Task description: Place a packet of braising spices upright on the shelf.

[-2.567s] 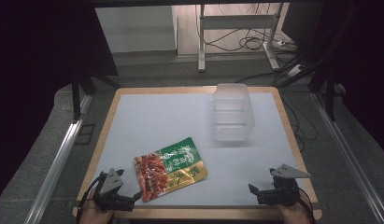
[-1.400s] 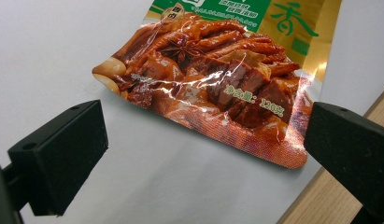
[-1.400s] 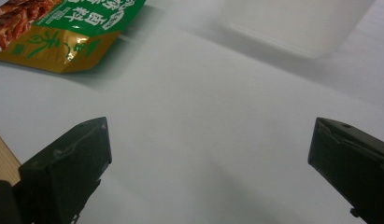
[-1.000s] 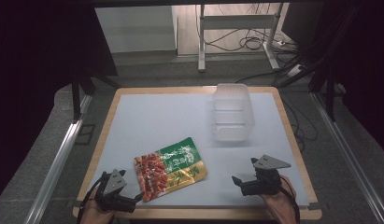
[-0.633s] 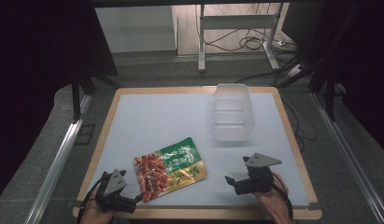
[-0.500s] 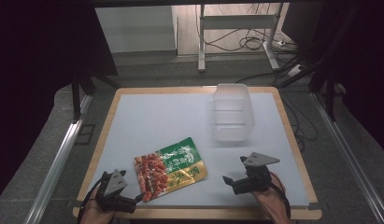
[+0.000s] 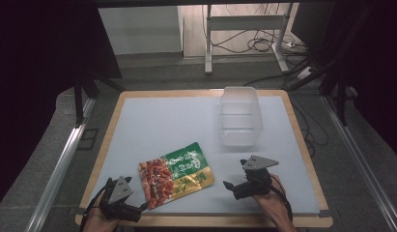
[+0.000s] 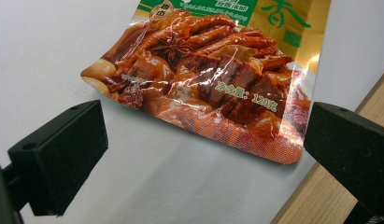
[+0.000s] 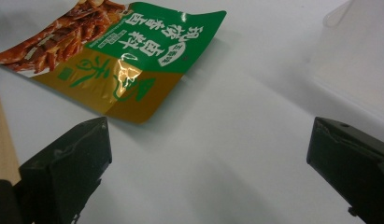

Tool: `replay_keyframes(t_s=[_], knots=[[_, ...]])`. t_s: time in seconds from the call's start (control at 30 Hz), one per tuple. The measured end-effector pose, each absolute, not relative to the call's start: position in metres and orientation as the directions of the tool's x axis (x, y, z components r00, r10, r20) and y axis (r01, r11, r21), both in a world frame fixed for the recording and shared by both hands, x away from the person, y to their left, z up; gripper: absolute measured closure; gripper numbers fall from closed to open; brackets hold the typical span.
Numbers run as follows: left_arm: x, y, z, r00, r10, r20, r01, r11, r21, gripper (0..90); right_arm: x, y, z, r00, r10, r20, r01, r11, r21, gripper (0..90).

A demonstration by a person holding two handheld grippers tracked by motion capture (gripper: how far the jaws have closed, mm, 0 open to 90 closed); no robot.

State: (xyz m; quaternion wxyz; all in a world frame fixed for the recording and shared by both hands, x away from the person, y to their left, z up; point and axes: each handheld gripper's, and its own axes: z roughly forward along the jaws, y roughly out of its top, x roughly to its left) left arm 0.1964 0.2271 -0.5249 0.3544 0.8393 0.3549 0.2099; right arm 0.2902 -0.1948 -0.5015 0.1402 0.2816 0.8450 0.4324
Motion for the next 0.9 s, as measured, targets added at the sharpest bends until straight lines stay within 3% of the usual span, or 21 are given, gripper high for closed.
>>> replay_keyframes(t_s=[0.9], knots=[[0.197, 0.228, -0.525, 0.659, 0.747, 0.09, 0.453, -0.49, 0.745, 0.0, 0.312, -0.146, -0.514, -0.829, 0.553, 0.085, 0.398, 0.476, 0.784, 0.0]])
